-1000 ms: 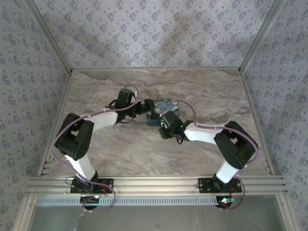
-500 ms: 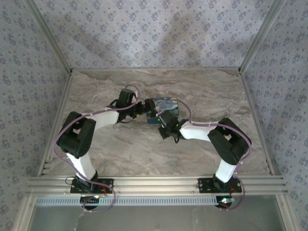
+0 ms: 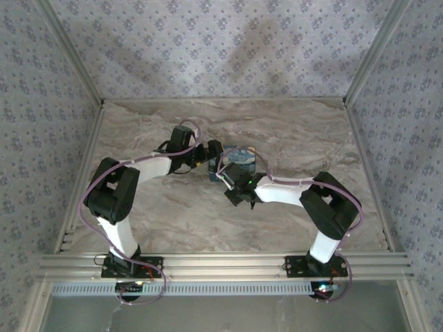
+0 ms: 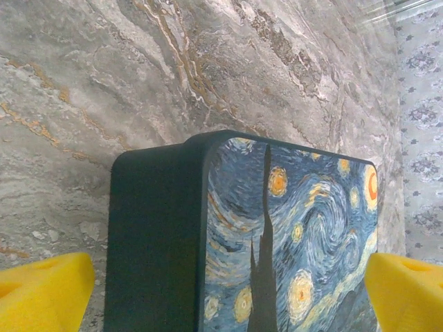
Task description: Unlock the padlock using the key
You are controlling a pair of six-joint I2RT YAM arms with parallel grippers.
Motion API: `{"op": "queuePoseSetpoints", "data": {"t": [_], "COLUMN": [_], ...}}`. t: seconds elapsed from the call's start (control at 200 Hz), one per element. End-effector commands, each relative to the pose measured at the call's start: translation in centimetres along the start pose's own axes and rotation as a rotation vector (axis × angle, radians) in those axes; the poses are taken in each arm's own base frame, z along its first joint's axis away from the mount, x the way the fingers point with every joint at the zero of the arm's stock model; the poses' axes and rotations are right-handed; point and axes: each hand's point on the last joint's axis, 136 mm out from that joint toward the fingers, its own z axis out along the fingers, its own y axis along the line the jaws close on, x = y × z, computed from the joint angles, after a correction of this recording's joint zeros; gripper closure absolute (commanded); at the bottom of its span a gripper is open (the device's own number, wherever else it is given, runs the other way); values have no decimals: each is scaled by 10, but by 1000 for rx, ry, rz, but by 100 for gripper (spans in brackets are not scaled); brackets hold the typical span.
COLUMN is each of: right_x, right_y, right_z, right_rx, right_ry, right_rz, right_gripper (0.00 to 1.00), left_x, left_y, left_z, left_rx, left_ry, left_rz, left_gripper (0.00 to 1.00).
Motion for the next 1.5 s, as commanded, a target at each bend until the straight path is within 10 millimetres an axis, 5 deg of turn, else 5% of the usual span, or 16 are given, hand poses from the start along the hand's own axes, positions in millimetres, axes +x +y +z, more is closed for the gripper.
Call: {"op": "queuePoseSetpoints", "data": {"t": [0.0,0.46,0.7,1.094,1.499], "right_x": [-10,-41,-40,-49,-49], "right_y": [-2,21,25,25,5], "right_z": [-15,-17,-23,-56,-91], "right_rx": [14,-91,-106,-105,-58], "right_ry": [-7,-81,-97,-192,-256], "right_rz": [-135,-362,-392,-329,-207], "right_gripper": [100,100,100,100,100], "left_x": [-6,8,7,-8,1], "left_y": [-12,-26,-27,-11,4], "left_z": [2,6,-1,-35,-72], "left_rx": [51,124,123,72,-23], "left_ry": [0,16,-1,-94,-146], "left_rz": [-7,-57,-58,-49,18], "left_gripper": [0,0,0,0,0]}}
